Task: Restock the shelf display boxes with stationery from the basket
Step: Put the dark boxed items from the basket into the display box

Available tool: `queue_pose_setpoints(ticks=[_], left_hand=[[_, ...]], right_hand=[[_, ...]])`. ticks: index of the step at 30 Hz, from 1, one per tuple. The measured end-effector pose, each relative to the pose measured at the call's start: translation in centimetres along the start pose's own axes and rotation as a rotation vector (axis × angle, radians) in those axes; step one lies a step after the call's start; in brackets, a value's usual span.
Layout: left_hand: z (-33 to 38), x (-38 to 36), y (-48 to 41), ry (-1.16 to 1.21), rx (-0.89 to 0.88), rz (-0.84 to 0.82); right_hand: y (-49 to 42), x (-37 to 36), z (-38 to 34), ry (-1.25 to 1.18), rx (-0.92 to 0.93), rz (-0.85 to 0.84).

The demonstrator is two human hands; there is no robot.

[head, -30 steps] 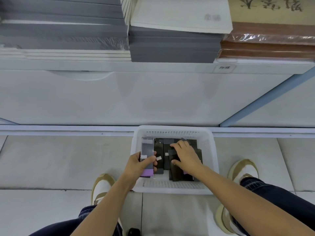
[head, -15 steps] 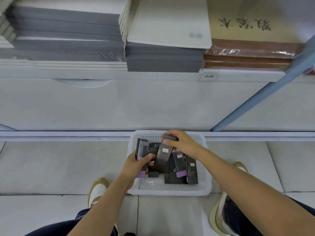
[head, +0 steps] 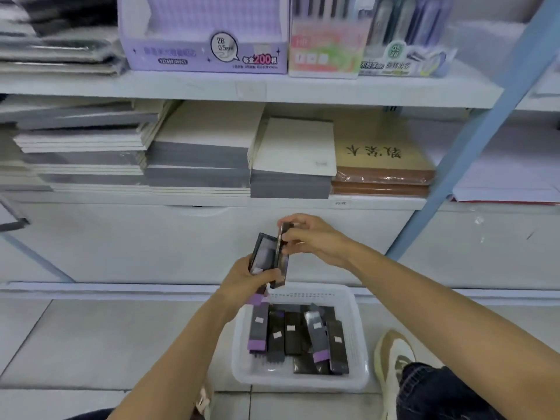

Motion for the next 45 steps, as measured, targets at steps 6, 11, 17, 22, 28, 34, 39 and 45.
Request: queue_pose_setpoints(ticks=[6, 11, 17, 22, 28, 34, 39, 45], left_hand=[[9.0, 5.5, 1.5, 0.046, -0.137, 0.044], [16.8, 8.5, 3.5, -0.015, -0.302, 0.103], [22.8, 12.8, 5.7, -0.081, -0.548, 0.273], [25.2, 16.3, 5.2, -0.09, -0.585, 0.432], [26.1, 18.9, 3.4, -0.066, -0.563, 0.513], [27.7, 20.5, 2.5, 0.0, -0.515, 0.437], [28.8, 22.2, 3.1, 0.039, -0.528, 0.438], [28.1, 23.4, 3.4, 0.061, -0.407, 0.322]], right_hand=[[2.1, -1.8, -8.7, 0.303, 0.239, 0.058], [3.8, -4.5, -16.2, 0.284, 0.526, 0.097], [3.9, -7.9, -25.1, 0.29, 0.812, 0.205], [0.8, -9.5, -27.9, 0.638, 0.692, 0.233], [-1.5, -8.2, -26.8, 0.826, 0.619, 0.268], [-1.3, -8.0, -29.4, 0.764, 0.572, 0.181], [-3.5, -10.2, -33.7, 0.279, 0.82, 0.138], [-7.1, -13.0, -34.1, 0.477, 1.075, 0.249]])
Point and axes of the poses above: each hand's wrist, its own y-axis away from the middle knuckle, its own x-axis out of the back of the hand, z = x × y, the point moved 1 cm from there along -y, towards the middle knuckle, and after that the axes turned 8 degrees about -y, right-handed, at the moved point
